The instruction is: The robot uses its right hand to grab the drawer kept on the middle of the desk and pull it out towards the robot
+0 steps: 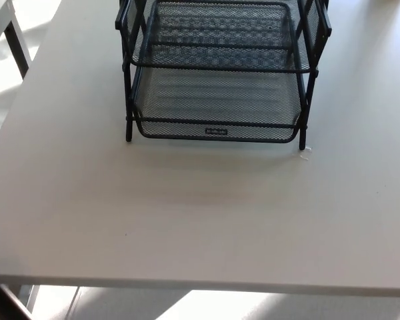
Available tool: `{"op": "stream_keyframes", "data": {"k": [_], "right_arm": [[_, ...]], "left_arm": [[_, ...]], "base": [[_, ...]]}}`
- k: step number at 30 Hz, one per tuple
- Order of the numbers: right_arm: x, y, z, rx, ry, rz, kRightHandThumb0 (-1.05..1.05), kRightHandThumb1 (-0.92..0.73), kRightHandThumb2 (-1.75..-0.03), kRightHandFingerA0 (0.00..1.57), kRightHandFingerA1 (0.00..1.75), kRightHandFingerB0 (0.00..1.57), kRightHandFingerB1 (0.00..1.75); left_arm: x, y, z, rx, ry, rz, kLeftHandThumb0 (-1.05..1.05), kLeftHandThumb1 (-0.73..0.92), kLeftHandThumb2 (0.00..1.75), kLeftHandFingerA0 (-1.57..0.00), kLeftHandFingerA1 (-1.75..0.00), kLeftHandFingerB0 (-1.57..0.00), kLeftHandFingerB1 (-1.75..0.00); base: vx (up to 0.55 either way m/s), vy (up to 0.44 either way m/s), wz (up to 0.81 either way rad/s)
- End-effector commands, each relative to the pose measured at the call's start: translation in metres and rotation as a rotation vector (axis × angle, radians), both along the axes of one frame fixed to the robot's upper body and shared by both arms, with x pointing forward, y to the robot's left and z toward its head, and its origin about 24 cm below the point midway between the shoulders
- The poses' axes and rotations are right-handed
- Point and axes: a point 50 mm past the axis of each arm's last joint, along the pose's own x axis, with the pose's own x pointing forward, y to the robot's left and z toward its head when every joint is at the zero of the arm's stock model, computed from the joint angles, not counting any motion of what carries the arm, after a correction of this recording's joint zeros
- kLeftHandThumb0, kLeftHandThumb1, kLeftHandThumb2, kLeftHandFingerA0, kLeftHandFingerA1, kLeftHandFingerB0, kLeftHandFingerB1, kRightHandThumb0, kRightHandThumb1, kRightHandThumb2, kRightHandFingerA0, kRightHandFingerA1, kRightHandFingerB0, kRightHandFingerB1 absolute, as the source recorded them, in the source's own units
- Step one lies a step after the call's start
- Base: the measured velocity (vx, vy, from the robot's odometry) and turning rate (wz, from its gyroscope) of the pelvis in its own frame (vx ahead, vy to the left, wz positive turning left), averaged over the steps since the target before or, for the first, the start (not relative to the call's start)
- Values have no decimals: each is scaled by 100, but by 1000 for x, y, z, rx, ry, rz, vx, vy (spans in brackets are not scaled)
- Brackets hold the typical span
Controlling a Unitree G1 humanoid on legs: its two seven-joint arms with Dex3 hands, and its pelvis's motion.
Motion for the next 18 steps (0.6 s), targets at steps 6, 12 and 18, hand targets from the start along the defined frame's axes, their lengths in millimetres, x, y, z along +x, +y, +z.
{"op": "stream_keyframes", "data": {"k": [6, 12, 18], "right_arm": [[-19, -74, 63, -104, -44, -128, -42, -66, -60, 85, 55, 36, 34], [-27, -96, 88, -106, -34, -177, -44, -66, -60, 86, 53, 36, 35], [-21, -111, 112, -109, -43, -213, -44, -67, -61, 87, 50, 34, 33]], "left_arm": [[7, -28, 52, 225, -96, -427, -28, 57, 57, -78, -86, -81, -56], [7, -28, 52, 239, -94, -429, -30, 57, 57, -77, -86, -81, -56], [7, -27, 53, 242, -97, -436, -29, 57, 57, -78, -86, -81, -57]], "base": [[0, 0, 0], [0, 0, 0], [0, 0, 0]]}}
